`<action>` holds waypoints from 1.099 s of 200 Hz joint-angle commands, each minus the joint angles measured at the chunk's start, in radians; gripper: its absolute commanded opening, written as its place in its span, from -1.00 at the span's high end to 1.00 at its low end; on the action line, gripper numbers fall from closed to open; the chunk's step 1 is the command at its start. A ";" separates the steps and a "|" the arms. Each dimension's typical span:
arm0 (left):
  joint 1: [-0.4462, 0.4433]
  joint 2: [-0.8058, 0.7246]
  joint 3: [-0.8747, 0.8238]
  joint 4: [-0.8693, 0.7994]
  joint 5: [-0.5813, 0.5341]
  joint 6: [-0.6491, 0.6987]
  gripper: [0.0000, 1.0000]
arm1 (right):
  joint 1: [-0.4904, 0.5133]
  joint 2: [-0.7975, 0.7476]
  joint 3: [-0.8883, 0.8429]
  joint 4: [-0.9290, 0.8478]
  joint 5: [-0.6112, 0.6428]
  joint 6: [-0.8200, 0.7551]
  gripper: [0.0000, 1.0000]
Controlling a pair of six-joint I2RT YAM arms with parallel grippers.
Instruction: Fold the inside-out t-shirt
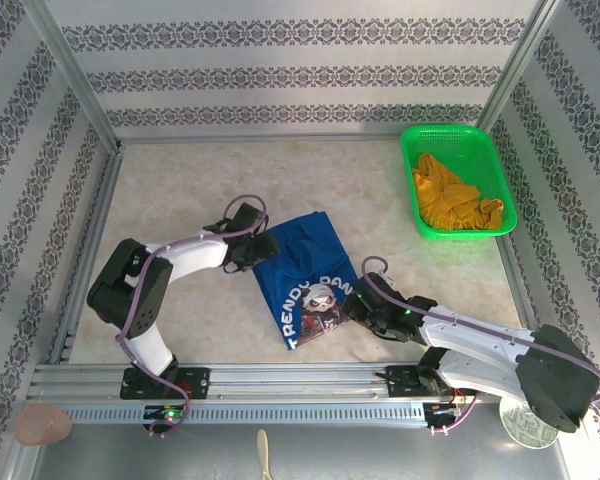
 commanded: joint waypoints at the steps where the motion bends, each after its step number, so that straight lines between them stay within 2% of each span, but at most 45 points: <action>1: 0.056 0.029 0.099 -0.057 0.029 0.165 -0.21 | 0.027 -0.103 0.078 -0.166 0.067 -0.007 0.10; 16: 0.079 0.020 0.151 -0.105 0.037 0.238 -0.23 | 0.001 -0.180 0.140 -0.251 0.085 -0.079 0.04; 31: 0.102 0.000 0.184 -0.141 0.066 0.281 -0.24 | -0.087 -0.175 0.197 -0.258 -0.004 -0.180 0.01; 56: 0.113 -0.071 0.183 -0.179 0.087 0.294 -0.27 | -0.194 -0.051 0.292 -0.173 -0.147 -0.312 -0.12; 80: 0.110 -0.147 0.121 -0.152 0.151 0.232 -0.27 | -0.213 0.130 0.405 -0.110 -0.250 -0.425 -0.24; 94: 0.103 -0.190 0.081 -0.151 0.166 0.210 -0.28 | -0.190 0.233 0.503 -0.163 -0.231 -0.535 -0.31; 115: 0.102 -0.257 0.022 -0.155 0.169 0.187 -0.28 | -0.132 0.354 0.626 -0.268 -0.131 -0.676 -0.32; 162: 0.102 -0.351 -0.054 -0.149 0.148 0.154 -0.28 | -0.092 0.546 0.745 -0.338 -0.053 -0.732 -0.28; 190: 0.102 -0.366 -0.062 -0.138 0.154 0.141 -0.29 | -0.095 0.637 0.792 -0.357 -0.016 -0.748 0.01; 203: 0.102 -0.370 -0.060 -0.138 0.151 0.141 -0.28 | -0.105 0.659 0.820 -0.362 -0.005 -0.762 0.48; 214: 0.102 -0.374 -0.061 -0.138 0.150 0.143 -0.29 | -0.121 0.672 0.849 -0.362 -0.009 -0.777 0.98; 220: 0.102 -0.374 -0.062 -0.138 0.149 0.142 -0.29 | -0.131 0.679 0.868 -0.362 -0.018 -0.784 1.00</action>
